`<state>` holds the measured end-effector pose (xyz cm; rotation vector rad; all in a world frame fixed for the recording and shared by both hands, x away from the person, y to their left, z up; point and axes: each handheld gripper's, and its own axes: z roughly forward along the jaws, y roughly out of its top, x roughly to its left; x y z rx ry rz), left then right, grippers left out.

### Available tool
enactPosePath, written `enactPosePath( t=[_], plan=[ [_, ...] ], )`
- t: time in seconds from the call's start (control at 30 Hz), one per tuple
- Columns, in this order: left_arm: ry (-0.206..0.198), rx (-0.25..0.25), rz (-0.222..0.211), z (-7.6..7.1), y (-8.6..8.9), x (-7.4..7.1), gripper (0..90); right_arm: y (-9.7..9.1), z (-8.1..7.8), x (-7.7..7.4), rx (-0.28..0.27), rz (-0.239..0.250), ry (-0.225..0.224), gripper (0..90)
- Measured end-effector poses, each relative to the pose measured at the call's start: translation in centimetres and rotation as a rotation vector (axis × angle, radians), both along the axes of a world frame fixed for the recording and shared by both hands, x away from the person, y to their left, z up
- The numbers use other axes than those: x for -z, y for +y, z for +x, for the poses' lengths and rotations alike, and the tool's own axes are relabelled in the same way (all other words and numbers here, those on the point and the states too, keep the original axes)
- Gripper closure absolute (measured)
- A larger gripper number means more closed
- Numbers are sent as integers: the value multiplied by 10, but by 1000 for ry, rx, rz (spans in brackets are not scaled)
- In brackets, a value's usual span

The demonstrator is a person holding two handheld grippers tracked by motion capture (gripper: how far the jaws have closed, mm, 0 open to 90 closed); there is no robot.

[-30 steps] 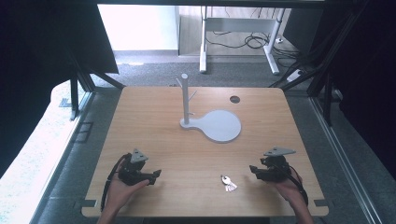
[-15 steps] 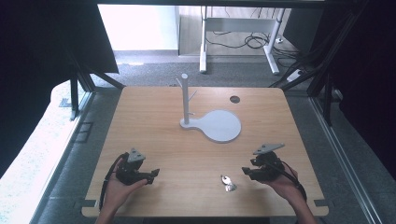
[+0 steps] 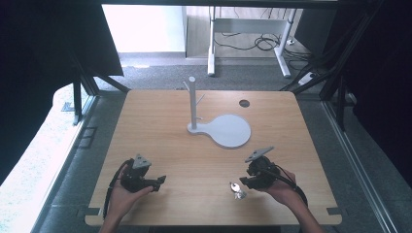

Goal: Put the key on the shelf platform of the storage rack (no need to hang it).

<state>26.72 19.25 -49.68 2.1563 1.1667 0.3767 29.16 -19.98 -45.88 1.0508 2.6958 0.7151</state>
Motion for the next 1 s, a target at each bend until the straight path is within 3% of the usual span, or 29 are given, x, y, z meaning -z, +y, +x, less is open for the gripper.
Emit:
enactPosePath(
  t=[0.5,1.0],
  plan=[
    [1,-12,-5,1,1,1,232,28,4,11,-60,-52,68,632],
    [0,-14,-8,1,3,0,232,46,18,23,-61,-89,109,706]
  ],
)
